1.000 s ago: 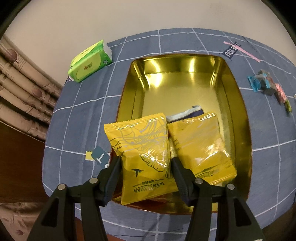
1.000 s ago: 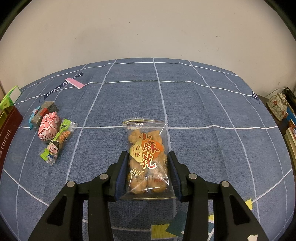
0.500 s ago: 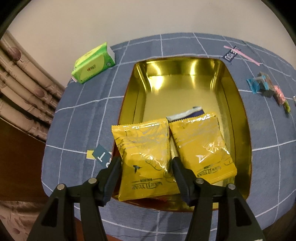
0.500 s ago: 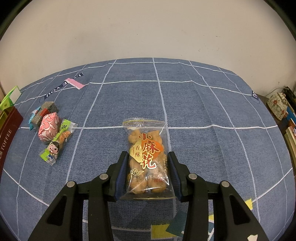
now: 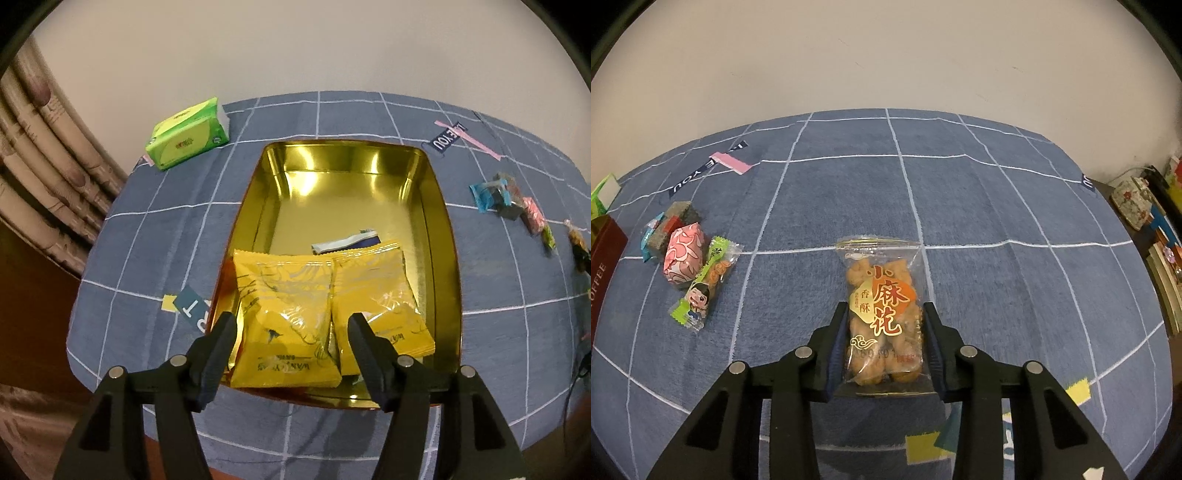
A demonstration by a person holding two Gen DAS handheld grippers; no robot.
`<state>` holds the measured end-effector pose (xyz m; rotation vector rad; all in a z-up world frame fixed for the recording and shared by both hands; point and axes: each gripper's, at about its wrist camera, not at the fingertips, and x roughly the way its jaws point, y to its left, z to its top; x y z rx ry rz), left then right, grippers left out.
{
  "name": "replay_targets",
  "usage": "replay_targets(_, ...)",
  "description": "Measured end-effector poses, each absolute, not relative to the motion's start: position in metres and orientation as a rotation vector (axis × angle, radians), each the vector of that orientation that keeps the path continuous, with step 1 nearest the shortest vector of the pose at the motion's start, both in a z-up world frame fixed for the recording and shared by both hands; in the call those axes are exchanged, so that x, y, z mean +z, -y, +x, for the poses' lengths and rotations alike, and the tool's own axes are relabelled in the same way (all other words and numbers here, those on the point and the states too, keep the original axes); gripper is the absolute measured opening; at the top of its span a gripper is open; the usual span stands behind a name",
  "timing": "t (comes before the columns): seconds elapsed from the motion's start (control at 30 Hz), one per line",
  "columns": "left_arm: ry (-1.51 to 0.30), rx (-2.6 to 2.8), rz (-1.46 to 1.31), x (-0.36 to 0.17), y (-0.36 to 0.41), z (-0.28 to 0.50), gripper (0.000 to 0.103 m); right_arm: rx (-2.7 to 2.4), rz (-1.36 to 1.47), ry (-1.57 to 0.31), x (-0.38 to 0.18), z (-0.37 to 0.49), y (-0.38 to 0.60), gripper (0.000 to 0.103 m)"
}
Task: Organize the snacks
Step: 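Carry the yellow pack into the tin and open the left tool, then carry the twisted-snack bag into the tin with the right tool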
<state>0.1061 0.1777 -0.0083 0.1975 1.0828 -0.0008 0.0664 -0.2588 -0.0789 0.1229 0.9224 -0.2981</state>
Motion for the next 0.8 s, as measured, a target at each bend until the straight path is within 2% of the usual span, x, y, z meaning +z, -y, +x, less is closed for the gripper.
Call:
replay_targets(0.37,-0.976,0.106,0.197,0.008,-0.186,0.088,0.064,-0.298,0.153,-0.901,-0.051,0.061,0.239,0.034)
replay_targets(0.8,-0.973,0.161,0.164,0.01,-0.206,0.078,0.064,-0.081,0.15,-0.896,-0.005,0.07,0.141,0.034)
